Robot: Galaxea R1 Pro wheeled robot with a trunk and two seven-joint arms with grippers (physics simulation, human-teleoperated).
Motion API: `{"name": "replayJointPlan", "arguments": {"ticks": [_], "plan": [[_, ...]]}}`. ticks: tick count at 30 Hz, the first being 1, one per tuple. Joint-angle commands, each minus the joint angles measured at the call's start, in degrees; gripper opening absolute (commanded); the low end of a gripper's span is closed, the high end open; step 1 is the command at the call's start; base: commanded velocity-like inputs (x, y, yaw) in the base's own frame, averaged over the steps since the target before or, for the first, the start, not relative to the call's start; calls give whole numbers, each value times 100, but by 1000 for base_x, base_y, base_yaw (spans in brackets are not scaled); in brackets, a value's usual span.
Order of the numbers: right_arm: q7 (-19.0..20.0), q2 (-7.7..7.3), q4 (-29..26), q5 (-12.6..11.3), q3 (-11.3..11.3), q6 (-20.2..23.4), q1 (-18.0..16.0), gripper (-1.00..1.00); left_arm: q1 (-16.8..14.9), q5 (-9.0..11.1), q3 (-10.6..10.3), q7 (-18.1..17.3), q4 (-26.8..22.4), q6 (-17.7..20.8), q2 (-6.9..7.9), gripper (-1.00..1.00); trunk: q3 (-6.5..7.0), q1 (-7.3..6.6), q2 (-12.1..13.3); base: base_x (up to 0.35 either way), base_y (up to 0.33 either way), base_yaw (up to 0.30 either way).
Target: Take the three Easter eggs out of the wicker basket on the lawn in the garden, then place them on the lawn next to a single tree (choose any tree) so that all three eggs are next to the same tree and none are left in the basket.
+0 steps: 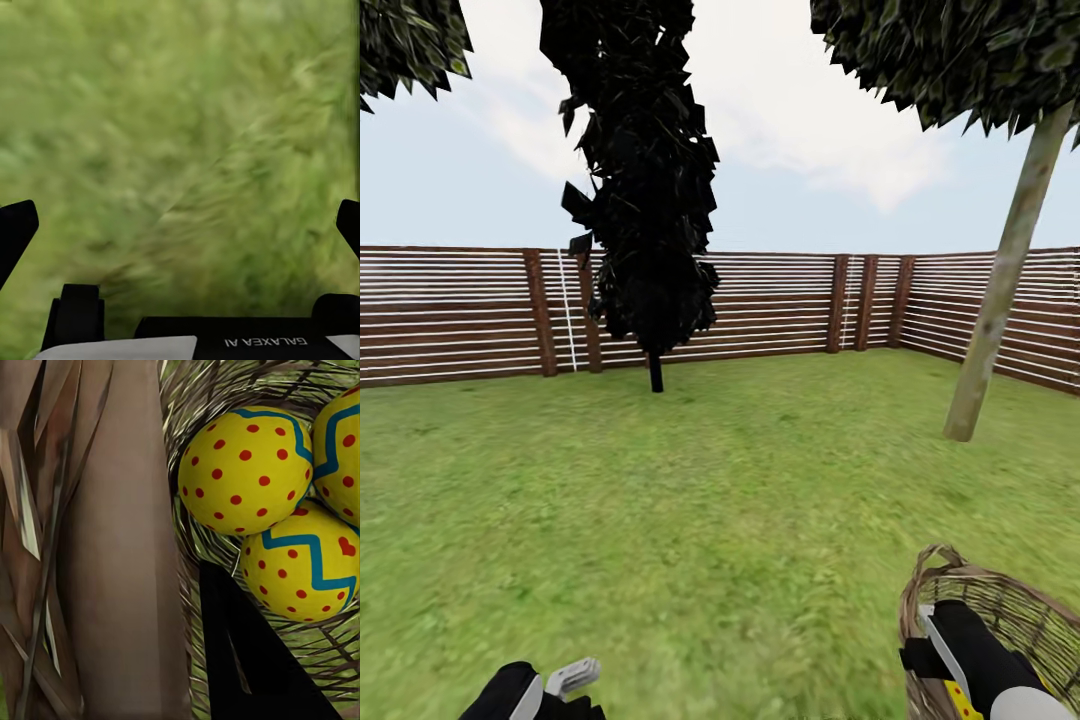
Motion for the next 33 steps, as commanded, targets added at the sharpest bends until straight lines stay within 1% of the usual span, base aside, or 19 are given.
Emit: {"name": "replayJointPlan", "arguments": {"ticks": [1, 3, 5, 20, 22, 23, 25, 26, 28, 29, 31, 32, 33], "plan": [[-2, 5, -6, 97, -19, 24, -8, -100, 0, -8, 19, -19, -8, 32, -1, 100, -3, -1, -3, 0, 0, -282], [-2, 5, -4, 97, -19, 24, -9, -100, -2, -10, 12, -19, -8, 38, -1, 100, 3, -1, -3, 32, 0, -280], [-2, 10, -5, 97, -19, 24, -6, -100, -1, -5, 9, -19, -4, 38, -3, 100, 4, -1, -3, 279, 0, -152], [-20, 14, -6, 105, -19, 13, -7, -100, 0, -2, 17, -13, -8, 41, -8, 100, 5, -1, -3, 339, 0, -4], [-7, -10, -50, 85, -49, -33, -8, -100, -1, -2, 17, -13, -8, 41, -9, 100, 5, -1, -3, 340, 0, 0], [7, -47, -63, 39, -58, -120, -9, -100, -3, -2, 17, -11, -8, 41, -10, 100, 5, -1, -3, 339, 0, 0], [19, -69, -67, 3, -62, -308, -9, -100, 0, -2, 17, -10, -7, 41, -10, 100, 5, -1, -3, 339, 0, 0], [102, -69, -65, -8, -59, -352, -8, -100, 2, -2, 17, -13, -6, 41, -10, 100, 5, -1, -3, 340, 0, 0], [822, -68, -52, 44, -40, -344, -9, -100, -1, -2, 17, -13, -8, 41, -10, 100, 5, -1, -3, 340, 0, 0], [1070, -72, -54, 79, -40, -337, -9, -100, 0, -2, 17, -11, -5, 41, -20, 100, 5, -1, -3, 339, 0, 0], [1169, -65, -73, 231, -28, -335, -10, -100, -2, -8, 12, -10, -1, 41, -74, 100, 5, -1, -3, 339, 0, 0], [1188, -53, -143, 353, -28, -354, -12, -100, -1, -10, 10, -10, -1, 41, -84, 100, 5, -1, -3, 339, 0, 0], [1187, -50, -301, 404, -32, -359, -11, -100, -1, -10, 9, -10, -2, 41, -87, 100, 5, -1, -3, 339, 0, 0]]}}
